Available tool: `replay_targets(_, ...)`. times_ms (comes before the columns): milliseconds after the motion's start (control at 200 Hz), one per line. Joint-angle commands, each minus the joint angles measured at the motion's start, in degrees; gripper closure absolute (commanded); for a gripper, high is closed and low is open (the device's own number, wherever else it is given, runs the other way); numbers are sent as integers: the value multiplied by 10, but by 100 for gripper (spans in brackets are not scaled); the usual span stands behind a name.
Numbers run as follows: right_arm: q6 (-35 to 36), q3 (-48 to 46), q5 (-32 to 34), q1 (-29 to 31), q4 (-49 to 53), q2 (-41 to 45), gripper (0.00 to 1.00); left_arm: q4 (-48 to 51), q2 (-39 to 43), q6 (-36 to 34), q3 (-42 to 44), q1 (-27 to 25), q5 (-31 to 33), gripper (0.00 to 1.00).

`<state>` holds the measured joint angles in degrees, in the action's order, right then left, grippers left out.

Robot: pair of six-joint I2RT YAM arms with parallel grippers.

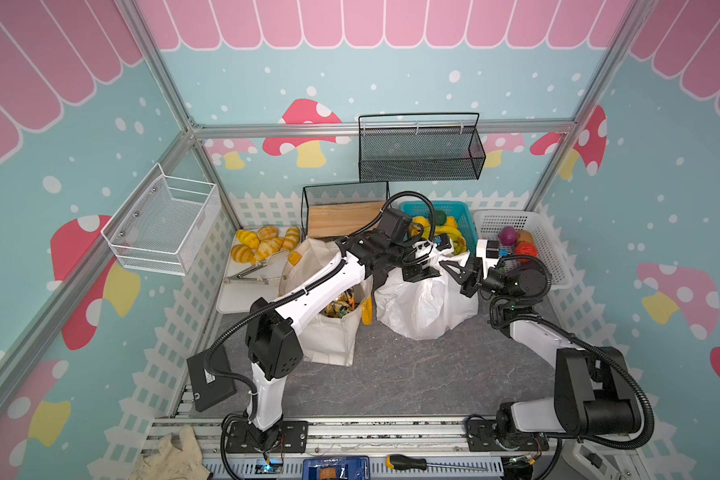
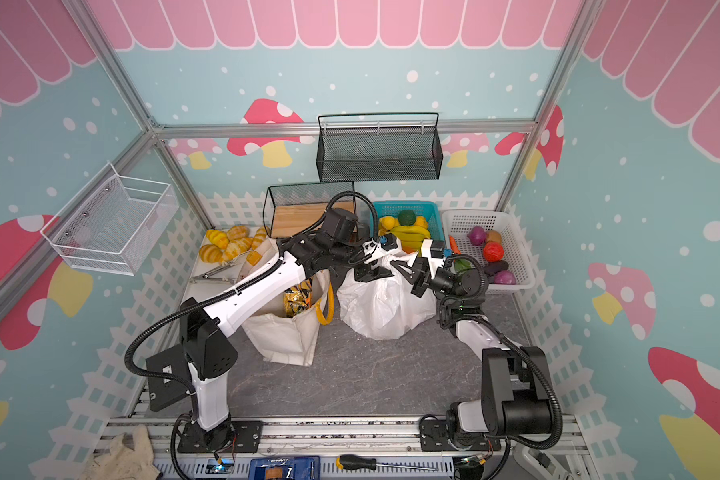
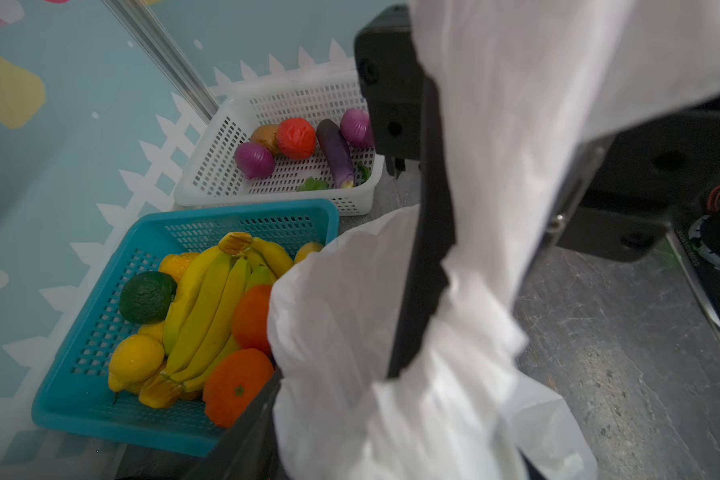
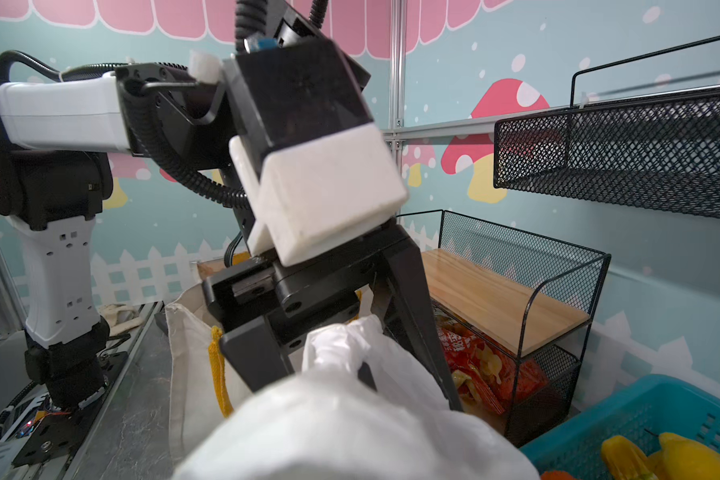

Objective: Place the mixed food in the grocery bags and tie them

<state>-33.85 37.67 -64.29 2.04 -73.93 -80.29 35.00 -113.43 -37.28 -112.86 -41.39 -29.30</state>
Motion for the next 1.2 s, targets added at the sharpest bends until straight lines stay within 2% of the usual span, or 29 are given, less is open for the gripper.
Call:
replay_targets(0, -16, -15, -2, 6, -58, -3, 90, 8, -13, 21, -31, 1, -5, 59)
replay_targets(130, 39, -23, 9, 4, -10, 6, 79, 8, -15, 31, -33, 1, -17, 76)
replay_targets(245, 125, -29, 43, 4, 69, 26, 69, 8, -10, 27, -24, 1, -21, 85)
replay_targets(480, 273, -35, 99, 4, 207, 57, 60, 15, -1, 19, -15, 3, -44, 89)
replay_targets(635, 290, -23, 108, 4, 235, 55, 60, 28, 0, 11, -16, 3, -68, 89)
replay_targets(811, 294, -4, 107, 11, 247, 44, 68, 37, -2, 6, -18, 2, -81, 89)
replay_targets(1006, 306, 1, 114, 19, 264, 43, 97, 47, -4, 7, -25, 2, -74, 85)
replay_targets(1126, 333, -11, 148, 18, 296, 62, 100, 50, 10, -2, -12, 4, -58, 75)
replay_targets(1196, 333, -13, 156, 18, 303, 72, 100, 51, 23, -6, 3, 9, -45, 63)
